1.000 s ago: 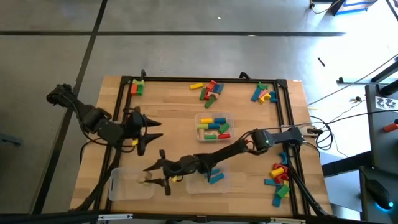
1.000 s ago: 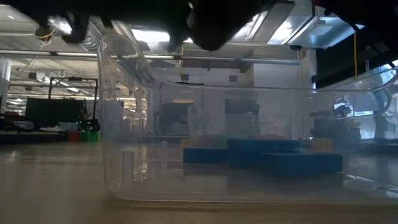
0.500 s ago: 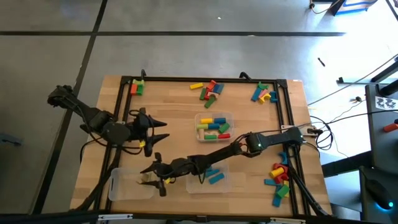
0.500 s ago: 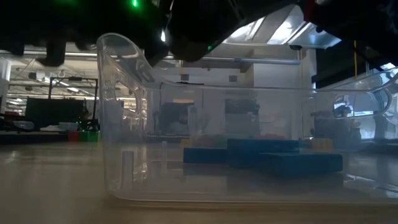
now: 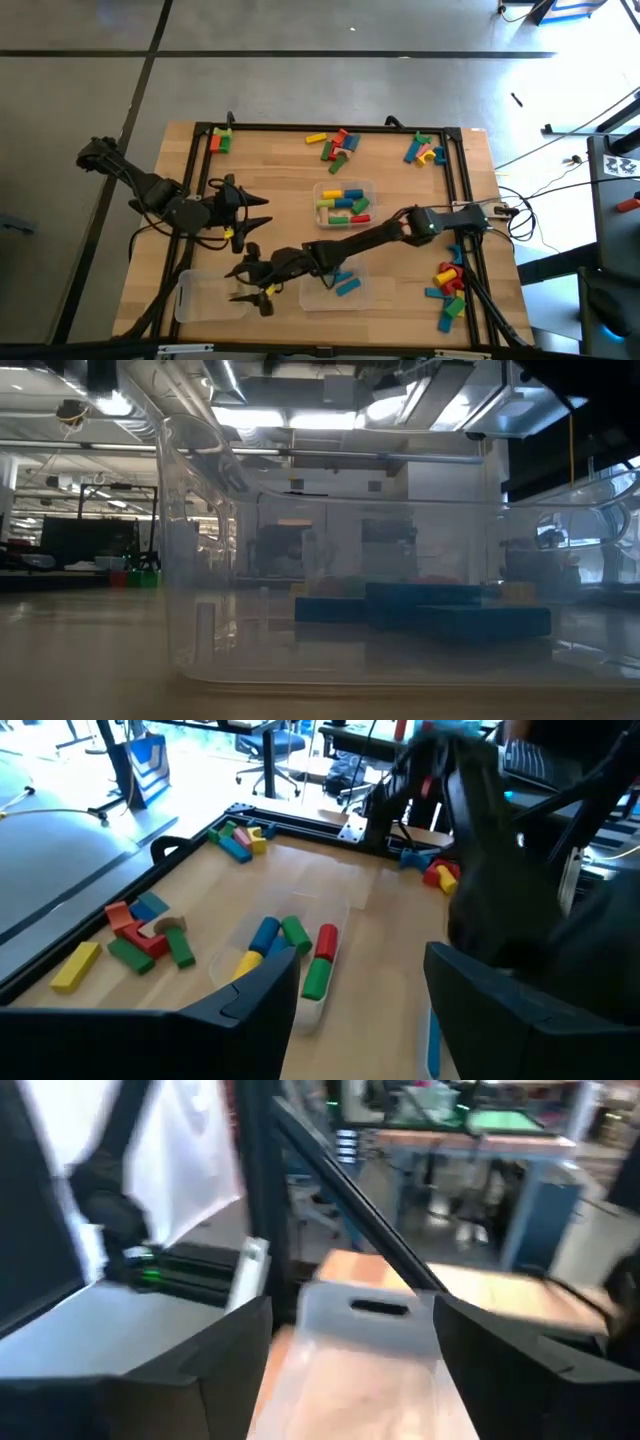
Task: Sort blocks by size
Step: Put the red arch block into the bottom left transparent bin
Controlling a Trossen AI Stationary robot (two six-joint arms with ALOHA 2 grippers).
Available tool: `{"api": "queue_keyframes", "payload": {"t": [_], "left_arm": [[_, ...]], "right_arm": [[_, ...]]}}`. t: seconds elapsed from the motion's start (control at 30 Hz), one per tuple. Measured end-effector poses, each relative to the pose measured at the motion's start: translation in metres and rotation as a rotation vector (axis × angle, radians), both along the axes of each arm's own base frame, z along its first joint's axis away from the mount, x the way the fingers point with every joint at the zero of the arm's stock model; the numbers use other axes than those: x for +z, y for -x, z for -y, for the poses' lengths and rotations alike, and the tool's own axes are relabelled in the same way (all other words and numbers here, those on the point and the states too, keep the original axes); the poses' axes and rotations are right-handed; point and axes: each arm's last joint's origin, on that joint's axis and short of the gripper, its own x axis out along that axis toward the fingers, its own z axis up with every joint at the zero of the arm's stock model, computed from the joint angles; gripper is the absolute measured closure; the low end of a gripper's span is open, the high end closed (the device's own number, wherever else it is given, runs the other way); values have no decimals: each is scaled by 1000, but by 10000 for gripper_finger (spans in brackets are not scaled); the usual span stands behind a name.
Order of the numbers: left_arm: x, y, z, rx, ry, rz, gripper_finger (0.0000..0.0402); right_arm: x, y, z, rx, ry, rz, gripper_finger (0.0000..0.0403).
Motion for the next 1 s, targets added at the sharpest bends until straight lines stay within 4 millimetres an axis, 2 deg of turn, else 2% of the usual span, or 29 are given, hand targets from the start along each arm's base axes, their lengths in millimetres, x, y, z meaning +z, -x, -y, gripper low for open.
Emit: {"api": "queue_keyframes", "payload": {"t": [0.07, 0.2, 0.37, 0.53, 0.67, 0.87, 1.0], "left_arm": [[0, 0, 0, 1, 3, 1, 192], [0, 0, 0, 2, 5, 1, 192], [0, 0, 0, 2, 5, 1, 192], [0, 0, 0, 2, 7, 3, 192], [0, 0, 0, 6, 19, 7, 192], [0, 0, 0, 12, 31, 11, 192], [-3, -4, 2, 26, 63, 11, 192]], "right_arm": [[13, 5, 0, 53, 9, -28, 128], [21, 13, -1, 145, 24, -113, 129], [54, 32, 0, 149, 94, -147, 129], [56, 59, 4, 94, 158, -228, 129], [77, 92, 18, -21, 176, -220, 129], [79, 153, 38, -142, 151, -330, 130], [86, 201, 38, -244, 171, -411, 130]]}}
